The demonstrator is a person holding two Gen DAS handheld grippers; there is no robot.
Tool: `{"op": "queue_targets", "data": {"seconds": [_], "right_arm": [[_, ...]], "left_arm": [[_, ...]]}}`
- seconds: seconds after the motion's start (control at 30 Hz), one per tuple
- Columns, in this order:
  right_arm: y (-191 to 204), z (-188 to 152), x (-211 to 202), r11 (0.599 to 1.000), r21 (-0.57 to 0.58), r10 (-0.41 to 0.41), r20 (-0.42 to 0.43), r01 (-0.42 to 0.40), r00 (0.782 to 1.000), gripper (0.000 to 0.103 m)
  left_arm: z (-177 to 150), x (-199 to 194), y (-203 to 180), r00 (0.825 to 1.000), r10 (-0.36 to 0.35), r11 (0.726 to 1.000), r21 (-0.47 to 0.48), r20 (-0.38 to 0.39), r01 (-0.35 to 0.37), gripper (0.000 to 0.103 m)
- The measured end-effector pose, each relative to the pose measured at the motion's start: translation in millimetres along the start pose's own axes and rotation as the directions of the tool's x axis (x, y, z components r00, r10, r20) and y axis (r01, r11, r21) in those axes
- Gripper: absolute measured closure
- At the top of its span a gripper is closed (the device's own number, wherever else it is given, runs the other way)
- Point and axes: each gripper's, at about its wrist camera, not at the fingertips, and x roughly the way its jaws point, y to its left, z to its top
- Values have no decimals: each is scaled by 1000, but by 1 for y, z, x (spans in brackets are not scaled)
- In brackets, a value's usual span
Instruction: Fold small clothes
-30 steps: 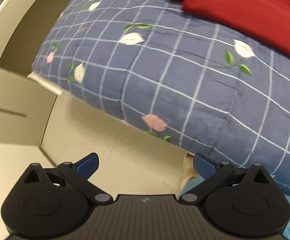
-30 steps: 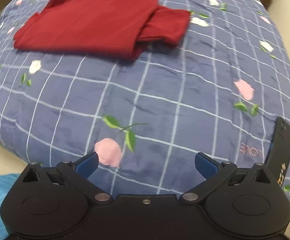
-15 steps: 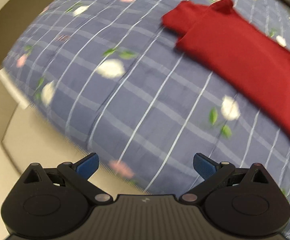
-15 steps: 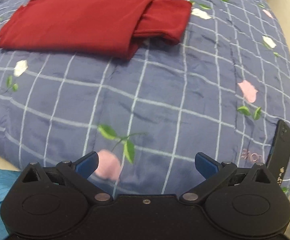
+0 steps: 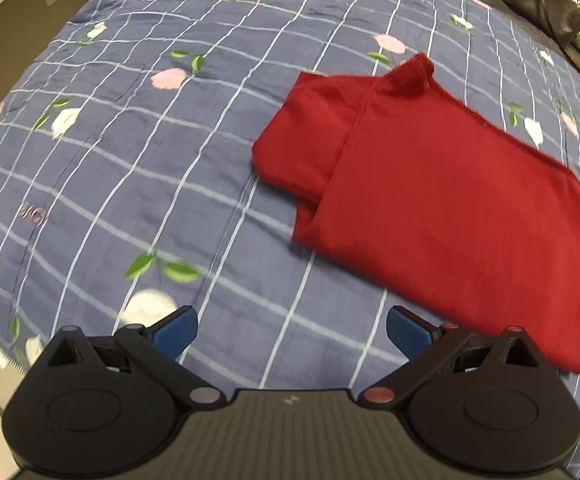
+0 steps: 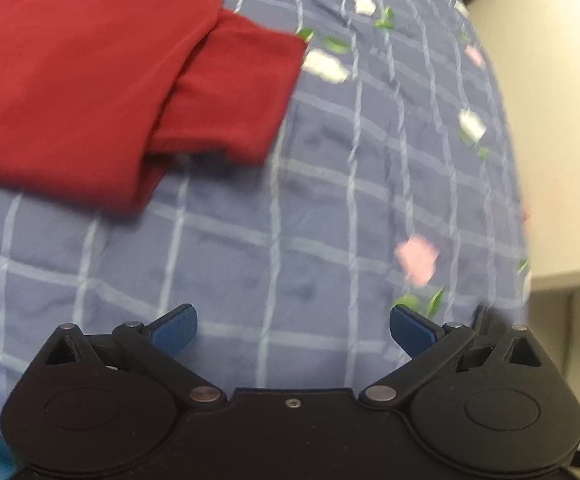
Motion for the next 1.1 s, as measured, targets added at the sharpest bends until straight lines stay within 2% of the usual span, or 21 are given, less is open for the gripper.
{"op": "queue_targets", "data": {"seconds": [0.13,0.23,0.33,0.57,0.7,0.87,1.0,1.03,1.1], "right_arm": [[-9,31,3,990,84,-122,61,117,991,1],[-2,53,-6,988,107,-125,164,108,978,1],[27,68,-14,996,25,-85,245,82,966,1],[108,83,-36,984,-172,108,364,-47,925,1],[147,83,-47,964,-248,183,370,-93,911,1],[170,87,-52,958,-249,223,349,-139,910,1],[184,89,-43,952,-254,244,287,-172,926,1],[188,90,-39,948,-261,252,258,-183,933,1],[194,87,-34,942,-283,250,227,-182,941,1]], "left_arm": [[17,25,3,1000,-23,1000,6,-2,23,1],[28,51,5,1000,-26,1000,-1,-16,26,1],[37,67,8,999,-43,999,-25,-5,42,1],[58,85,19,995,-98,991,-92,21,99,1],[66,98,25,993,-116,986,-120,3,116,1],[72,104,28,987,-162,977,-140,-1,160,4],[76,100,27,981,-196,972,-131,14,196,15],[77,99,25,979,-204,971,-126,18,205,21],[79,98,23,974,-225,968,-115,17,225,28]]}}
